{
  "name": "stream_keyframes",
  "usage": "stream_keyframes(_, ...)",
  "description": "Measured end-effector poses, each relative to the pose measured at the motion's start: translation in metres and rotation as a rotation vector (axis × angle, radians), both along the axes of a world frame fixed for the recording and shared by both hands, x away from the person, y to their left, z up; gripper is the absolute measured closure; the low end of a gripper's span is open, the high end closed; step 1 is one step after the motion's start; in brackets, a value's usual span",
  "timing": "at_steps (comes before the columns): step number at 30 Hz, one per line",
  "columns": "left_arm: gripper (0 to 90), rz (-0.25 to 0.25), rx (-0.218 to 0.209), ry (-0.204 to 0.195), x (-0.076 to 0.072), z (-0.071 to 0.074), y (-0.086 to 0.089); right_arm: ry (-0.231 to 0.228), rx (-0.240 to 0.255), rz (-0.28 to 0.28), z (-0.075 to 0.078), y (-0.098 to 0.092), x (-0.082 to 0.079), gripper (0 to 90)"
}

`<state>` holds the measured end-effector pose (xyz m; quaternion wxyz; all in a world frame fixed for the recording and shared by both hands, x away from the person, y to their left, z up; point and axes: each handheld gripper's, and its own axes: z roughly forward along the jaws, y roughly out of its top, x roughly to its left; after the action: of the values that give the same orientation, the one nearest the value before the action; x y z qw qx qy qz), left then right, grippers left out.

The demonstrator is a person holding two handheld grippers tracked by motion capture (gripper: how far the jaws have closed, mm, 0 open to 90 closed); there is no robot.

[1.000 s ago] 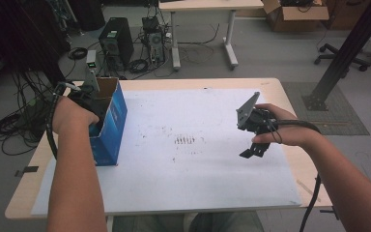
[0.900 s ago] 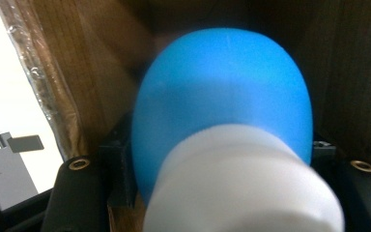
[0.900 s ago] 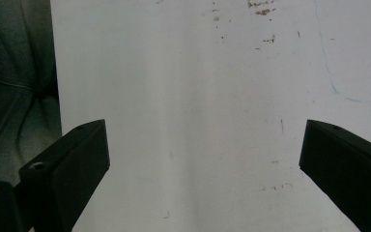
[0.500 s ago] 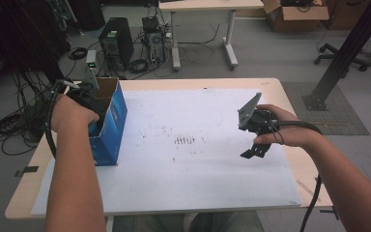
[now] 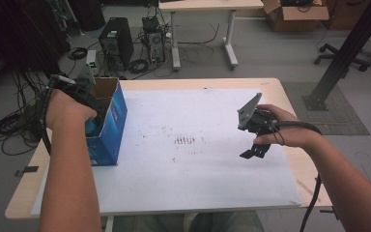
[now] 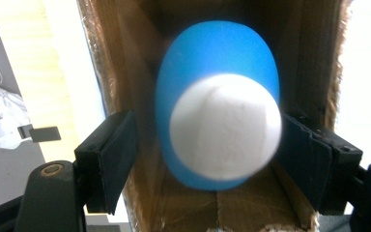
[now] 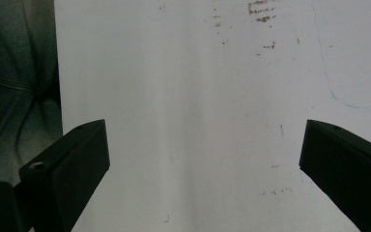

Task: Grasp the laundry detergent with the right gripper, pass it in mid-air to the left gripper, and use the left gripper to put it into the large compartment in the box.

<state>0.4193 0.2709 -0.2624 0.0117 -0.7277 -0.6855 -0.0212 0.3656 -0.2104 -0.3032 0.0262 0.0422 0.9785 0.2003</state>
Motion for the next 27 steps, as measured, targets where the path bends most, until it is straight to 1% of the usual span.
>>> stream_keyframes(4, 22.1, -0.013, 0.005, -0.006, -0.003, 0.007, -0.003, -0.002, 0.003, 0.003, 0.0, 0.0, -0.001, 3.9)
stream_keyframes(8, 20.7, -0.022, 0.012, -0.008, -0.005, 0.01, -0.005, -0.003, 0.005, 0.005, 0.001, 0.0, -0.002, 3.9)
stream_keyframes(13, 19.7, -0.032, 0.01, -0.022, -0.007, 0.015, -0.008, -0.005, 0.007, 0.005, 0.001, -0.001, -0.003, 3.9)
stream_keyframes(15, 18.4, -0.031, 0.009, -0.018, -0.008, 0.016, -0.009, -0.007, 0.009, 0.006, 0.002, -0.001, -0.003, 3.9)
stream_keyframes(19, 16.3, -0.033, 0.013, -0.024, -0.011, 0.02, -0.011, -0.007, 0.008, 0.005, 0.002, -0.002, -0.003, 3.8)
stream_keyframes(23, 14.0, -0.043, 0.02, -0.025, -0.013, 0.023, -0.013, -0.009, 0.008, 0.006, 0.002, -0.002, -0.004, 3.9)
stream_keyframes(25, 12.3, -0.044, 0.022, -0.025, -0.014, 0.024, -0.015, -0.009, 0.009, 0.006, 0.002, -0.002, -0.004, 3.8)
stream_keyframes(26, 10.4, -0.043, 0.031, -0.026, -0.015, 0.025, -0.017, -0.009, 0.01, 0.008, 0.002, -0.002, -0.004, 3.8)
stream_keyframes(27, 8.8, -0.043, 0.031, -0.026, -0.015, 0.025, -0.017, -0.009, 0.01, 0.008, 0.002, -0.002, -0.004, 3.8)
